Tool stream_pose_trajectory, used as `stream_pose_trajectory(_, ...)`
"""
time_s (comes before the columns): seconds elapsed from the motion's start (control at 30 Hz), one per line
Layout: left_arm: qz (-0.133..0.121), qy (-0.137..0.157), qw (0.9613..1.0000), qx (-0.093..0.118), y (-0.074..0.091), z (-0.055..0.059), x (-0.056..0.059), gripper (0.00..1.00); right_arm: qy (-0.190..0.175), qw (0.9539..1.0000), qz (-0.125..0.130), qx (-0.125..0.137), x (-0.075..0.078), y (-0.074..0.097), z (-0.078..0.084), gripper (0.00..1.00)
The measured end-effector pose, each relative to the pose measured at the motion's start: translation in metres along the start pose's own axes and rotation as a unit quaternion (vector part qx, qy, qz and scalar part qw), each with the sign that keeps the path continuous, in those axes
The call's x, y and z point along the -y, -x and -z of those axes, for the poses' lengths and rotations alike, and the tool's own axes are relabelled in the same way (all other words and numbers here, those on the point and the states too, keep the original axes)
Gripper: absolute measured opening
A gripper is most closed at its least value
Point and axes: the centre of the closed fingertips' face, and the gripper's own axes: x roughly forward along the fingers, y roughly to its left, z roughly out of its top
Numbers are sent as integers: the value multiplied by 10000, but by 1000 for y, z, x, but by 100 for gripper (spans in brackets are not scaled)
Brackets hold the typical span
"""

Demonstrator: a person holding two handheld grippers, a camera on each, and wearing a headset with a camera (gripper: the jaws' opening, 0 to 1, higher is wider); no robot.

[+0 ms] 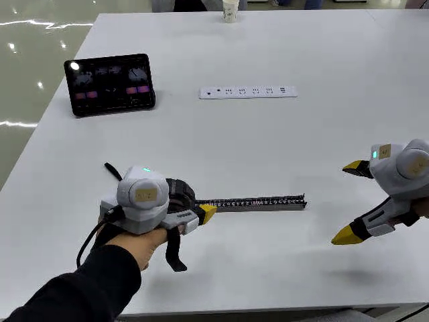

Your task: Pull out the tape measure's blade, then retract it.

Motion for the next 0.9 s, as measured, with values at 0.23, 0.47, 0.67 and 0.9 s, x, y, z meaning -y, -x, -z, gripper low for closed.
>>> stream_pose_trajectory(0.23,-51,-64,10000,-21,-6,6,1,95,242,9995,-181,46,7,-10,-13,99)
stream_pose_trajectory(0.47,-291,103,9993,225,-13,-2,-7,99,442,9974,-530,-186,5,-27,-16,99)
stream_pose_trajectory(0.67,-377,369,9981,310,-18,-1,-12,99,595,9955,-678,-306,7,-39,-19,99)
stream_pose_trajectory(0.9,-689,340,9958,492,-22,6,-20,99,689,9928,-845,-487,10,-55,-11,91)
